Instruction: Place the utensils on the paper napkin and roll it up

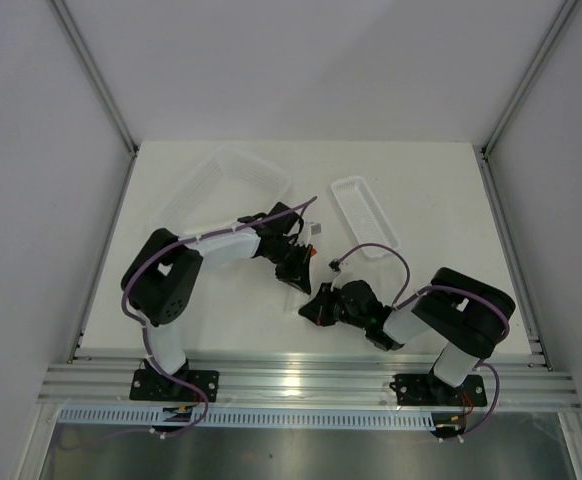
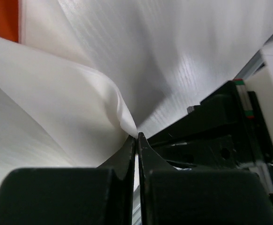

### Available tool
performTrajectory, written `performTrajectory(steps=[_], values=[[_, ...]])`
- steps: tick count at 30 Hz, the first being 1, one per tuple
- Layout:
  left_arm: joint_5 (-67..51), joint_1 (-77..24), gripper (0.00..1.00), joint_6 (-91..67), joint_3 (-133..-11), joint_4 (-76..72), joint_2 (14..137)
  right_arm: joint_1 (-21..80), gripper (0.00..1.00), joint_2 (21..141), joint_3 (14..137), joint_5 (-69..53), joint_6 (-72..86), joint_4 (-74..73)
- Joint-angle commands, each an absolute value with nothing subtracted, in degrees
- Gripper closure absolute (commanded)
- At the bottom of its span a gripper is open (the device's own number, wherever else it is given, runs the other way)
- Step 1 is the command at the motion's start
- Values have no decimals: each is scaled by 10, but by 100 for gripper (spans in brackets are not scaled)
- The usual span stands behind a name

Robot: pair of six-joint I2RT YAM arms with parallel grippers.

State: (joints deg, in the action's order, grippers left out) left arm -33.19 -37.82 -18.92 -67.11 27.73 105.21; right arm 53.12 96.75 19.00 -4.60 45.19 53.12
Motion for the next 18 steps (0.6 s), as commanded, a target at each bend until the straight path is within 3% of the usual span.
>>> performTrajectory(steps=[1, 8, 12, 18], values=[[-332, -381, 98, -204, -693, 262, 1076, 529, 100, 969, 196, -42, 442, 516], [-310, -385, 98, -200, -713, 263, 1105, 533, 99, 954, 214, -36, 432, 465], [-294, -385, 98, -186, -709, 267, 1107, 563, 89, 898, 249, 22, 395, 362], [-283, -385, 98, -174, -709, 269, 1106, 571, 84, 825, 262, 51, 389, 269]])
